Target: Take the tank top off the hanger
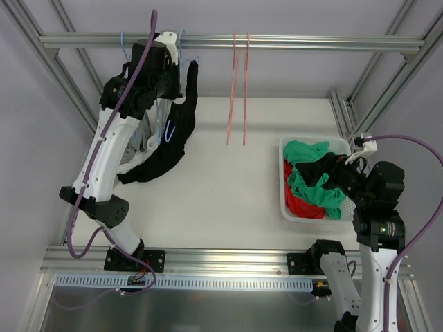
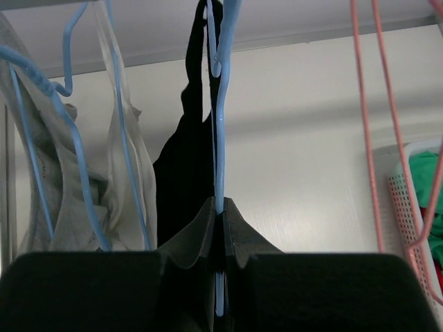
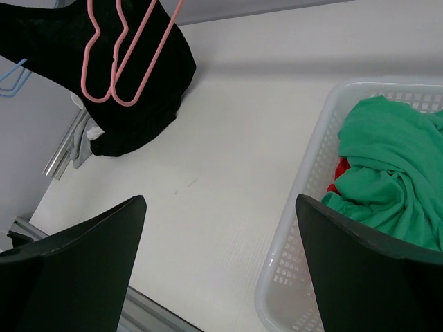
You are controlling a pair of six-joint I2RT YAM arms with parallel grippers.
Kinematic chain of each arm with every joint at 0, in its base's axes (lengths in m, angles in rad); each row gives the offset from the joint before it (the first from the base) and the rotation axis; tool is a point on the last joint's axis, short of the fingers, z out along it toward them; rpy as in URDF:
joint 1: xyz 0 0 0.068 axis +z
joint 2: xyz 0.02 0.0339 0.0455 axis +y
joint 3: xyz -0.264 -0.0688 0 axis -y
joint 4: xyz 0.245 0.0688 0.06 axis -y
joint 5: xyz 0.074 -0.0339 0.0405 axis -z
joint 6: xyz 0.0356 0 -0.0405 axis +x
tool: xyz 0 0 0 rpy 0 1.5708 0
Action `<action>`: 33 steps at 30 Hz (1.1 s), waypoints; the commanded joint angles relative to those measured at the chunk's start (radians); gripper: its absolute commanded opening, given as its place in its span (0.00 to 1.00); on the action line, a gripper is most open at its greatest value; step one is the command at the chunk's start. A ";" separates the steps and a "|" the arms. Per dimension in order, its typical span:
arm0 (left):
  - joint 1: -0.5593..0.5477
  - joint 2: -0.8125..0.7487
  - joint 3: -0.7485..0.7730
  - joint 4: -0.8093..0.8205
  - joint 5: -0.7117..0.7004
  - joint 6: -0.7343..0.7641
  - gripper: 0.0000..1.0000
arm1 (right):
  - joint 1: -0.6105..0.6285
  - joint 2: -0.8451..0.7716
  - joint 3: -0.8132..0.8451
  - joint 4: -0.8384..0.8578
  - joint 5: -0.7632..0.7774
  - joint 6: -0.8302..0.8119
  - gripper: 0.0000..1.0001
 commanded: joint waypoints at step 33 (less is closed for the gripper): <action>-0.306 -1.010 -1.225 0.317 0.234 -0.321 0.00 | 0.107 -0.131 -0.394 0.566 -0.372 0.236 0.93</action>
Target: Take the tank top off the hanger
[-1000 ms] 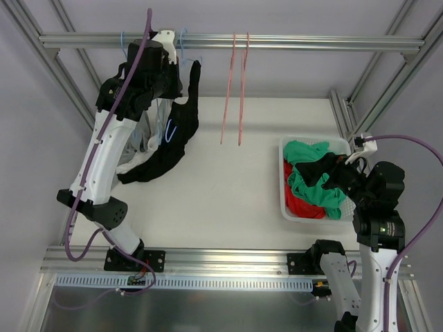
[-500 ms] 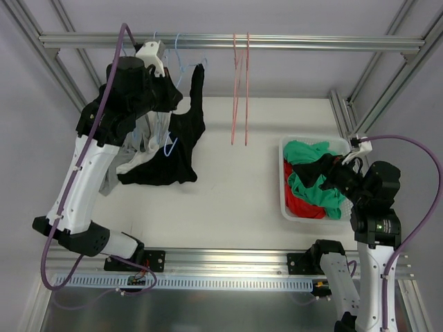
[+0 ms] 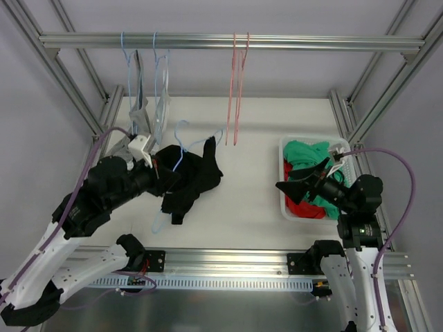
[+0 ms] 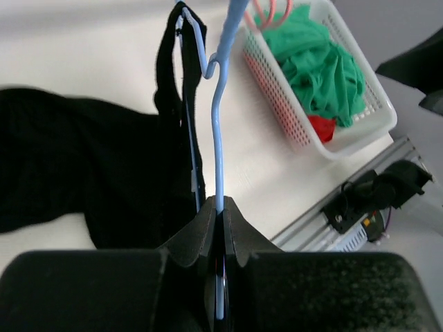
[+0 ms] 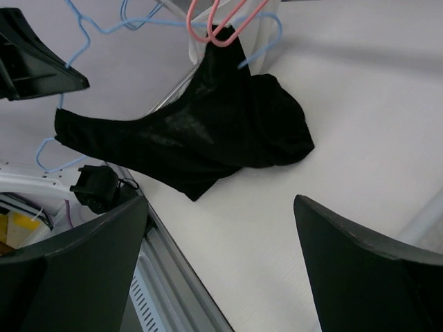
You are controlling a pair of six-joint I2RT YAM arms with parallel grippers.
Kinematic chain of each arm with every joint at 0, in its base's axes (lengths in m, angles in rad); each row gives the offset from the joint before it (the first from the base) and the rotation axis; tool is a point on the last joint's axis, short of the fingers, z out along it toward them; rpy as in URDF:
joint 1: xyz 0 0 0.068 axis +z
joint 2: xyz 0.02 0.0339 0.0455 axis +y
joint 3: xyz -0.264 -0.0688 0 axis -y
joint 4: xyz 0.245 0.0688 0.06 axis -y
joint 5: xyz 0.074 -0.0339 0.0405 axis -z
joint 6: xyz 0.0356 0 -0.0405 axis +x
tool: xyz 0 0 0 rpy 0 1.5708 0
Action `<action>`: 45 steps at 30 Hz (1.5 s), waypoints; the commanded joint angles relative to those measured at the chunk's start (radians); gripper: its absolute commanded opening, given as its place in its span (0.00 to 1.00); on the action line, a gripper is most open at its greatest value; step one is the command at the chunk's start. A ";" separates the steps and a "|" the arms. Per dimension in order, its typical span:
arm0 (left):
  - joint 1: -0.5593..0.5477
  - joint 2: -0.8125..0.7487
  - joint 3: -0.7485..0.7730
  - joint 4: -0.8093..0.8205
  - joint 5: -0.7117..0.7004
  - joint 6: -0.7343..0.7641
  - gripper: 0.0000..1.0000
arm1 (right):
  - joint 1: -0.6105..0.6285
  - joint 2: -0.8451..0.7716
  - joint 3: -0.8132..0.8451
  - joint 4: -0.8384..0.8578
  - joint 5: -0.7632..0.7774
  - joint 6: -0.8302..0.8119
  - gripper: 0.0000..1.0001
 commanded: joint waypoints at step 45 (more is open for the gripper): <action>-0.016 -0.207 -0.305 0.378 0.736 -0.177 0.00 | 0.517 0.377 0.028 0.123 1.015 -0.227 0.00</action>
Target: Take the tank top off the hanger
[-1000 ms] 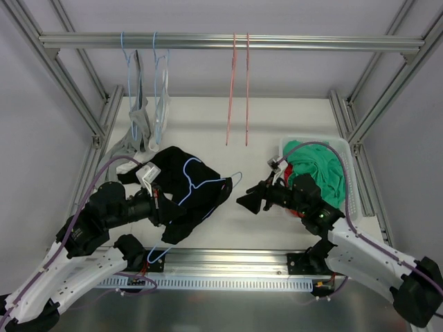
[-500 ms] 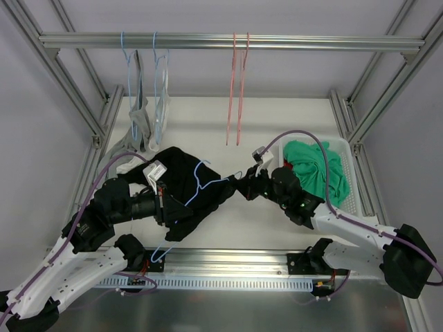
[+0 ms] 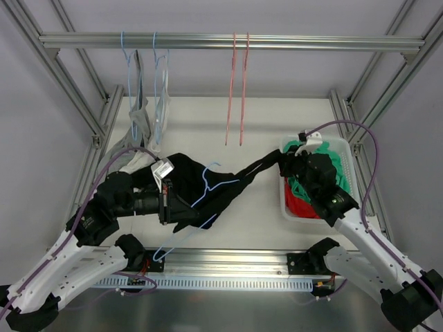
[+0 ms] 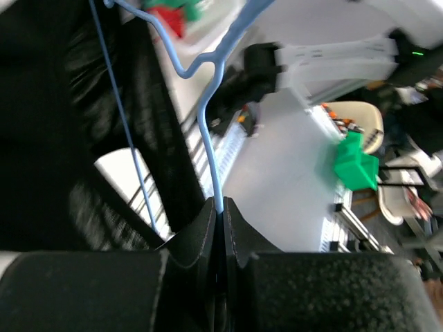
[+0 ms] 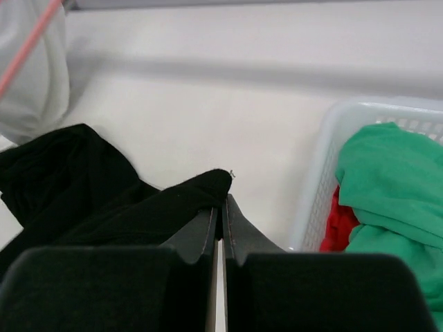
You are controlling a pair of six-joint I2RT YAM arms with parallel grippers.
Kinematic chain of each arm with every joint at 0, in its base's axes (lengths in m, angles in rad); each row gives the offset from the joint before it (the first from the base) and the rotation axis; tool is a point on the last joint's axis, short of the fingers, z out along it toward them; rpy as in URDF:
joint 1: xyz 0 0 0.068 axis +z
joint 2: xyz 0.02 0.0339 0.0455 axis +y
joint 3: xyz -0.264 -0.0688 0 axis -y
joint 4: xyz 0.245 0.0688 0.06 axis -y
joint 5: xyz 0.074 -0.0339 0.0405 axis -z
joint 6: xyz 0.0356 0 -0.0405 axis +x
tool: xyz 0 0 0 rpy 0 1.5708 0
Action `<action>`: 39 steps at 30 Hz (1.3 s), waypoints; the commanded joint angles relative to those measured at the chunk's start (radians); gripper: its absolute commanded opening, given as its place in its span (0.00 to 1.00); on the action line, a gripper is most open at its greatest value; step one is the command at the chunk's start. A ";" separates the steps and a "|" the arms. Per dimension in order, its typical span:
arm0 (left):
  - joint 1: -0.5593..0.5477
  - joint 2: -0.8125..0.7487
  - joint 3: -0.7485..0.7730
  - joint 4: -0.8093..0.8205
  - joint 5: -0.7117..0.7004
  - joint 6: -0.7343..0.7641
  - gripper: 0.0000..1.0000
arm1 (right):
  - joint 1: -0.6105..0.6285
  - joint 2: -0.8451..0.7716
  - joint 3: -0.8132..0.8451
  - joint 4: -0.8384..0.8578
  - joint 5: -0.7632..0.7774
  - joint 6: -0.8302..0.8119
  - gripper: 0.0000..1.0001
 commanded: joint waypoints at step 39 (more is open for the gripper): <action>-0.391 0.048 0.109 0.558 -0.901 0.278 0.00 | 0.332 0.194 0.063 -0.198 -0.463 0.140 0.01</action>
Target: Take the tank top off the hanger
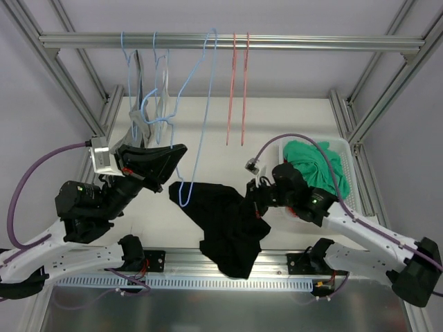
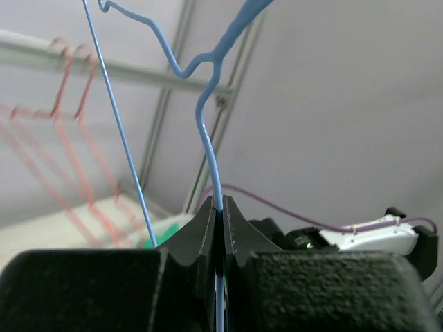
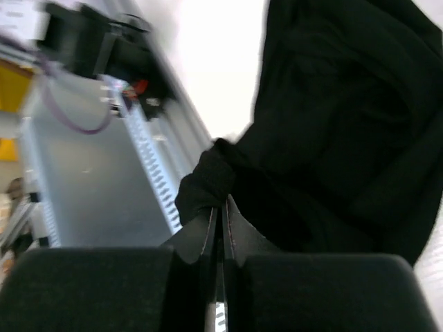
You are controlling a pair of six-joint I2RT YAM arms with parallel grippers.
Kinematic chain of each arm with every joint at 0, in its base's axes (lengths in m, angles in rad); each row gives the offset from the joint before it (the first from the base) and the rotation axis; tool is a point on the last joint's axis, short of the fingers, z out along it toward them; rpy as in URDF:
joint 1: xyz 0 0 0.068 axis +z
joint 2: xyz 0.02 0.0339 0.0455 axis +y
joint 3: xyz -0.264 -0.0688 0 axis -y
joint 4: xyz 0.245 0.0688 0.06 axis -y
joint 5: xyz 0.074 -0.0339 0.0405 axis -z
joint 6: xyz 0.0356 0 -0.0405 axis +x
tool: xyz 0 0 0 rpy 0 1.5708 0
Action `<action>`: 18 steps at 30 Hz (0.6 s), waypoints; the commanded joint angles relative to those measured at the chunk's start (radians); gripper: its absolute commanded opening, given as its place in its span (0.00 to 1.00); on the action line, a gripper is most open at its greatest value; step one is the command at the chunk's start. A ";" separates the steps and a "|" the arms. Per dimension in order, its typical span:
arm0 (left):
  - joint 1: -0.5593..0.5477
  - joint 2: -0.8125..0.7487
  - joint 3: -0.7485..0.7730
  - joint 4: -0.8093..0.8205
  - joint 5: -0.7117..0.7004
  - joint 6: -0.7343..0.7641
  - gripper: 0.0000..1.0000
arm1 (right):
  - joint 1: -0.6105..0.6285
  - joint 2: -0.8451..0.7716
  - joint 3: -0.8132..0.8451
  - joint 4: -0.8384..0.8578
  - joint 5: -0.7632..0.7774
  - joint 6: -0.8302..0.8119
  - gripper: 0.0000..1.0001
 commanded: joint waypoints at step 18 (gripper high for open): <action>0.256 0.390 0.370 -0.751 -0.239 -0.303 0.00 | 0.087 -0.323 0.060 -0.238 0.768 0.056 0.99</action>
